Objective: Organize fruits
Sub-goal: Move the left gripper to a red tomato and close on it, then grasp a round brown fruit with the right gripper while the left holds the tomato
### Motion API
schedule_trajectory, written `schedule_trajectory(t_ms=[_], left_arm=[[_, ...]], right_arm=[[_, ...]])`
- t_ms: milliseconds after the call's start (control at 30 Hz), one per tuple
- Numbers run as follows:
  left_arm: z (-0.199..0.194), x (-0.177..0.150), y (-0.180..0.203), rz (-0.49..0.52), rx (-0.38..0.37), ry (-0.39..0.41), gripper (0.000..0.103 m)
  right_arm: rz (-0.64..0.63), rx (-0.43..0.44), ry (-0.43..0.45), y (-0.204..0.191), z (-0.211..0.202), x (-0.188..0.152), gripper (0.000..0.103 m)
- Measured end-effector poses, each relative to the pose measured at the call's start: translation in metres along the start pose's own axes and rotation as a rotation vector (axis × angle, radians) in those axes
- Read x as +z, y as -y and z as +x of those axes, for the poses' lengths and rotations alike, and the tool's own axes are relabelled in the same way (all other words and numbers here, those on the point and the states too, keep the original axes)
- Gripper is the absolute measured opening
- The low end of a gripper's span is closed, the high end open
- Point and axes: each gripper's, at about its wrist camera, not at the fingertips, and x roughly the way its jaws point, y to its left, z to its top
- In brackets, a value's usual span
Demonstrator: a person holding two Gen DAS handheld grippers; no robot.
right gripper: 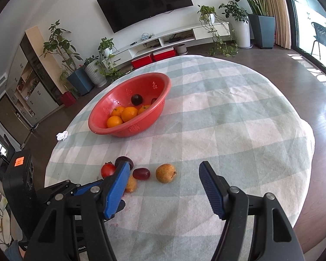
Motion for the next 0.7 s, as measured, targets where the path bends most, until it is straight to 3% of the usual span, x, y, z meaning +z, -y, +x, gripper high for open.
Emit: schedule_trajectory(t_ms=[267,433,700], left_arm=[[0.002,0.001,-0.005,-0.002,0.006,0.006,0.036],[-0.007,-0.003,-0.007,0.001,-0.001,0.021,0.036],[-0.029,-0.018,-0.024,-0.046,-0.009,0.059,0.036]], right_arm=[[-0.003,-0.007,-0.011,0.000,0.001,0.000,0.070],[-0.024,-0.045,-0.080,-0.001,0.014,-0.005,0.069],[-0.104,-0.091,-0.151,-0.010,0.036,-0.009,0.049]])
